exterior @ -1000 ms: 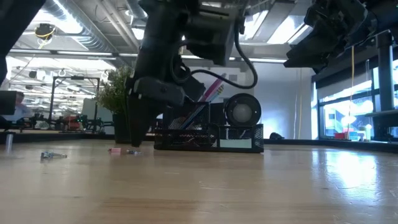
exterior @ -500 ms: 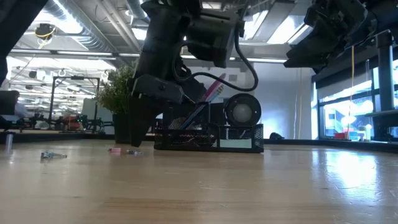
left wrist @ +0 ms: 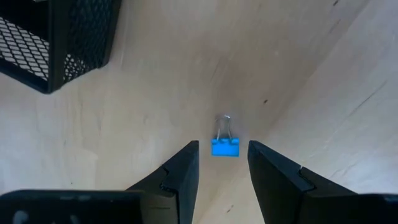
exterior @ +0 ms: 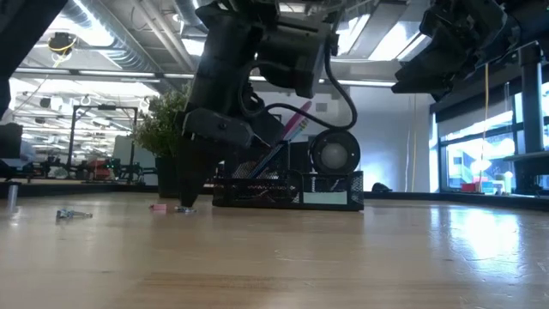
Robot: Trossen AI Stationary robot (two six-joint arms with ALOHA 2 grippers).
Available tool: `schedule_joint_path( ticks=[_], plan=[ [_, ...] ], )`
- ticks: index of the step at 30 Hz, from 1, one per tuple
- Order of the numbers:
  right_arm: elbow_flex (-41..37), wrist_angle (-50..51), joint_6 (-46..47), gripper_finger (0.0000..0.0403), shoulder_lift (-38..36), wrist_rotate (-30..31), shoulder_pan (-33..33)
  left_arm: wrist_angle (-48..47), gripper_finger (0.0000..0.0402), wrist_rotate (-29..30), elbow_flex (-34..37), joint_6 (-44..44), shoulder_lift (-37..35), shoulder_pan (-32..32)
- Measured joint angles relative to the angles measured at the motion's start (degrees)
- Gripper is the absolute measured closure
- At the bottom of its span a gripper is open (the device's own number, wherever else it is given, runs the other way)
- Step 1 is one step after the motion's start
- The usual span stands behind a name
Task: Pick and place office supplies into organizer
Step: Put the blue binder clip into the black desk organizer
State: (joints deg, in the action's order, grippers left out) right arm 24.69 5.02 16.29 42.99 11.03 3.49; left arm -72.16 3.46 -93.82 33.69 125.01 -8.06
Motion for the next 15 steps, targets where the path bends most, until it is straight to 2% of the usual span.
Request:
schedule_joint_path(
  ticks=[5, 15],
  plan=[
    [0.00, 0.00, 0.02, 0.0232, -0.01, 0.00, 0.01, 0.38, 0.0270, 0.02, 0.40, 0.00, -0.06, 0.34],
    [0.00, -0.01, -0.18, 0.0232, 0.01, 0.02, 0.00, 4.43, 0.0270, -2.07, 6.62, 1.03, -0.72, 0.73]
  ],
)
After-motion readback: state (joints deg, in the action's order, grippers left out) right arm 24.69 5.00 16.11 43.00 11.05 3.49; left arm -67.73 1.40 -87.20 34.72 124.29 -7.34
